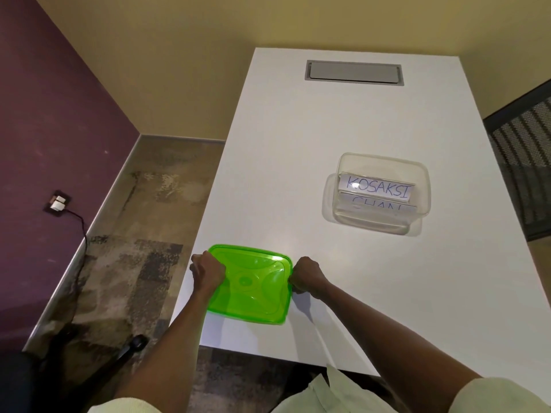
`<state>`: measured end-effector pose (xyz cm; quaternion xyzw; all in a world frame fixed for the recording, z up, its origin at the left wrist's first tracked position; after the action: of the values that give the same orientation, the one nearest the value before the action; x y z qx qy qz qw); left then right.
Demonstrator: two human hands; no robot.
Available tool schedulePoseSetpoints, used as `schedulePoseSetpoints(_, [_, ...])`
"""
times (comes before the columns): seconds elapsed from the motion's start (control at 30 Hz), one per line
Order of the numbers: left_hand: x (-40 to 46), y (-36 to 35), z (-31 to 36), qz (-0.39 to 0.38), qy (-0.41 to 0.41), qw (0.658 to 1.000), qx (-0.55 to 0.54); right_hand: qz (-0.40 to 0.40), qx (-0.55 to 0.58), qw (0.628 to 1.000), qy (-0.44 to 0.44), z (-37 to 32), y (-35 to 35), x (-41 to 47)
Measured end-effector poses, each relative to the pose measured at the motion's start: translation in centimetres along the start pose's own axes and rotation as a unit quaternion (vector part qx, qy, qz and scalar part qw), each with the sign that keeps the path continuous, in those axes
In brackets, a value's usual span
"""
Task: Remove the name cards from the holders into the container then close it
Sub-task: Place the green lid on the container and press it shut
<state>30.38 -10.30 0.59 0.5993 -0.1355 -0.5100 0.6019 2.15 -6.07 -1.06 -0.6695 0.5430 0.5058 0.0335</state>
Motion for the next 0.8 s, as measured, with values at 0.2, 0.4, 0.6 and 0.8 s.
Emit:
schedulePoseSetpoints(0.2, [-0.8, 0.3, 0.8, -0.015, -0.019, 0.999, 0.027, -0.002, 0.024, 1.000, 0.012, -0.3, 0.4, 0.0])
schedulePoseSetpoints(0.4, [-0.8, 3.0, 3.8, 0.010, -0.053, 0.999, 0.000, 0.043, 0.066, 0.996, 0.032, -1.1, 4.0, -0.2])
schedulePoseSetpoints(0.6, [-1.5, 5.8, 9.0, 0.048, -0.114, 0.991, -0.051, 0.107, 0.087, 0.989, 0.057, -2.4, 10.0, -1.1])
schedulePoseSetpoints(0.8, [-3.5, 8.9, 14.7, 0.096, -0.159, 0.978, -0.095, 0.194, 0.141, 0.968, 0.077, -2.0, 16.8, -2.8])
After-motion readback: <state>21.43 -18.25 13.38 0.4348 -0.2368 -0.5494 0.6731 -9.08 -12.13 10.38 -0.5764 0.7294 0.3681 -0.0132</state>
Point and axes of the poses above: each hand's wrist, its own x-axis towards the middle knuckle, its own y-axis out of the back of the hand, z = x × y, the point moved 10 cm from there along x, towards the middle knuckle, and after that the axes turned 6 degrees about x, right-handed, at the moved point
